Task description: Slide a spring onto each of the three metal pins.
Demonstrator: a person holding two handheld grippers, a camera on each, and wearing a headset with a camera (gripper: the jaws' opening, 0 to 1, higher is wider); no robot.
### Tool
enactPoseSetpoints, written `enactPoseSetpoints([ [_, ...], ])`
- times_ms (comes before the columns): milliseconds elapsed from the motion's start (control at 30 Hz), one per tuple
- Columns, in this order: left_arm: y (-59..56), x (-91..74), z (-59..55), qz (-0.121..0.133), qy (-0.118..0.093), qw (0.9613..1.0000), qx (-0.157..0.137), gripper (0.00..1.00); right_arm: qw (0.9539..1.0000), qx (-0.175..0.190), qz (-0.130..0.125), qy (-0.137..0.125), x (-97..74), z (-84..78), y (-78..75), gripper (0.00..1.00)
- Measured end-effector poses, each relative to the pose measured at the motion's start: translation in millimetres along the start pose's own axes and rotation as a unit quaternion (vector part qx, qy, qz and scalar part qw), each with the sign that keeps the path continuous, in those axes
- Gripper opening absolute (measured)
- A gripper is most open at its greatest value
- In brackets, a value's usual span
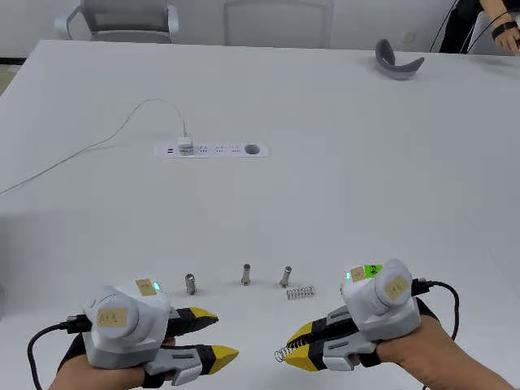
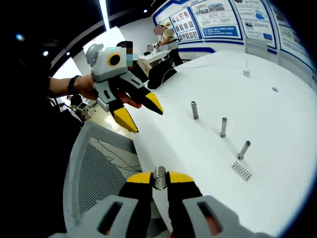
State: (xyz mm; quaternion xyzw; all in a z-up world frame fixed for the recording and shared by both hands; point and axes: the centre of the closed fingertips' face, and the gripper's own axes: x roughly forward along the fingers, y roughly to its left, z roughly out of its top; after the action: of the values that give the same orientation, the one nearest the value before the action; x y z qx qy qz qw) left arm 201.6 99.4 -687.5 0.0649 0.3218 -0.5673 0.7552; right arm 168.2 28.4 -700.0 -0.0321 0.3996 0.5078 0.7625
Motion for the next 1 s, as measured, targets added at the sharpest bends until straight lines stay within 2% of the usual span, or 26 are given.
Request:
enactPoseSetpoints([
  [233, 13.5, -5.1, -8.5, 0.029, -0.001, 0.9994, -0.021, 0.42, 0.9999, -0.007, -0.012, 0.007, 0.2, 6.3, -14.2, 0.13],
  [400, 24.1, -10.6, -14.8, 0.051, -0.002, 0.9982, -0.032, 0.46, 0.9990, -0.027, -0.019, 0.029, 1.7, 6.2, -25.1, 0.13],
  [633, 36.9, -19.3, -23.8, 0.077, -0.001, 0.9959, -0.048, 0.51, 0.9962, -0.054, -0.030, 0.061, 3.6, 8.0, -42.0, 0.13],
  [1000, 55.5, -33.0, -34.9, 0.115, -0.002, 0.9906, -0.074, 0.59, 0.9920, -0.090, -0.034, 0.081, 11.6, 25.1, -61.9, 0.13],
])
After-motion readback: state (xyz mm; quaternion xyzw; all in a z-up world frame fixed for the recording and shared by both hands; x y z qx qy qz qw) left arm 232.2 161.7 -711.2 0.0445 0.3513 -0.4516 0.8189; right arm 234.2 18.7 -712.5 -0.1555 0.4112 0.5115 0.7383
